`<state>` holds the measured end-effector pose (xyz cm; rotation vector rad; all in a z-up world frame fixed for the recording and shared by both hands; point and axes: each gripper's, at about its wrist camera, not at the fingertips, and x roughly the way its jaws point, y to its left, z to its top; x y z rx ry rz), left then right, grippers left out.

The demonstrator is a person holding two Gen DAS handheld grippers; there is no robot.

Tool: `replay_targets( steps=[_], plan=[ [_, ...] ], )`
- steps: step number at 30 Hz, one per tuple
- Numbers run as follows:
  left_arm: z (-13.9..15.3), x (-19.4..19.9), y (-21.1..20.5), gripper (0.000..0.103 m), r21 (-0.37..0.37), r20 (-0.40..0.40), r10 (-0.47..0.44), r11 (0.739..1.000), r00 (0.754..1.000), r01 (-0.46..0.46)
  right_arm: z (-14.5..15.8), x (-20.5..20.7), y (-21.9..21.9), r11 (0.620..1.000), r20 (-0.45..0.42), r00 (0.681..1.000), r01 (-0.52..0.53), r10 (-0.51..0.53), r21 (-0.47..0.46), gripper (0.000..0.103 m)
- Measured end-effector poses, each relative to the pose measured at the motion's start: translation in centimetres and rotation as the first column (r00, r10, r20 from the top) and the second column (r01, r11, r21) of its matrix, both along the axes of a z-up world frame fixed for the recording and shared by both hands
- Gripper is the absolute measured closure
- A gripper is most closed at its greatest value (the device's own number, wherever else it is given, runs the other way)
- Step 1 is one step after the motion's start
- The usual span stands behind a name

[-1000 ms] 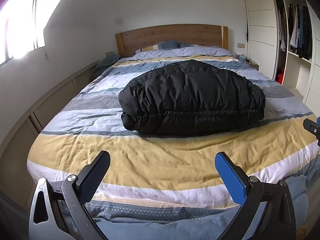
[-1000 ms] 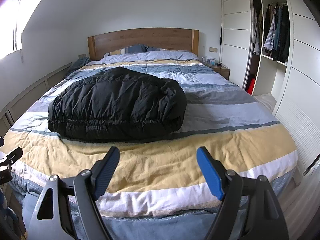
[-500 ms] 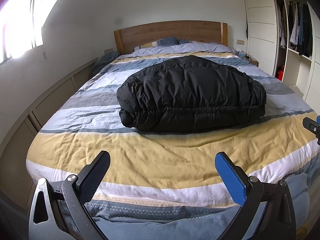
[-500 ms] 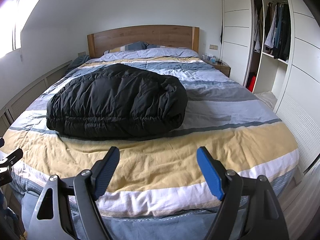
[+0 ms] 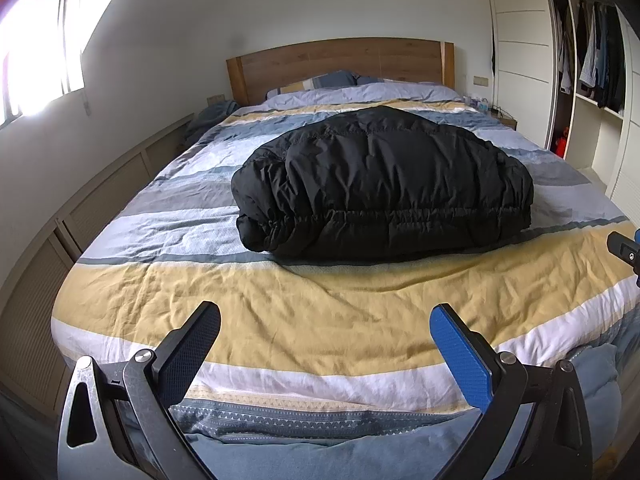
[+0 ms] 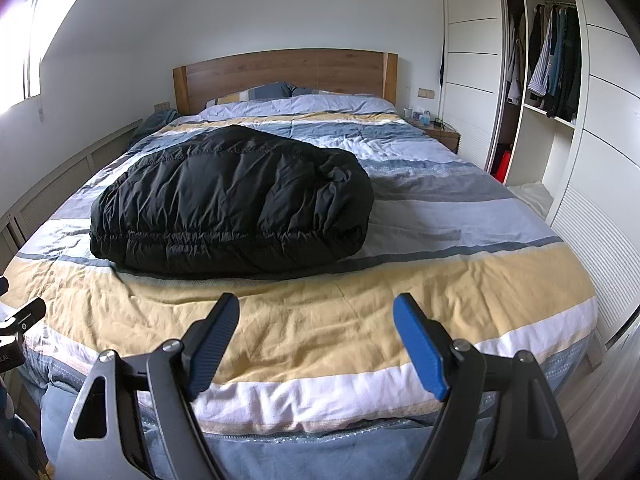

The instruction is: Fold large clothes

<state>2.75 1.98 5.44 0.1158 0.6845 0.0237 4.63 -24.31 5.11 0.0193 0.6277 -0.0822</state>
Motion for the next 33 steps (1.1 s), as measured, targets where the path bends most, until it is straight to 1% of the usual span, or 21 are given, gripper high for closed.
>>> replay_targets(
  steps=[17,33],
  plan=[
    [-0.36,0.39,0.17,0.000,-0.007,-0.014,-0.003,1.000,1.000,0.003,0.04,0.08,0.05,1.000,-0.003,1.000,-0.001,0.001,0.002,0.024],
    [-0.65,0.68,0.86,0.000,-0.002,-0.015,0.031,1.000,0.999,-0.031,-0.71,0.07,0.15,1.000,-0.004,1.000,-0.012,0.012,-0.002,0.024]
  ],
)
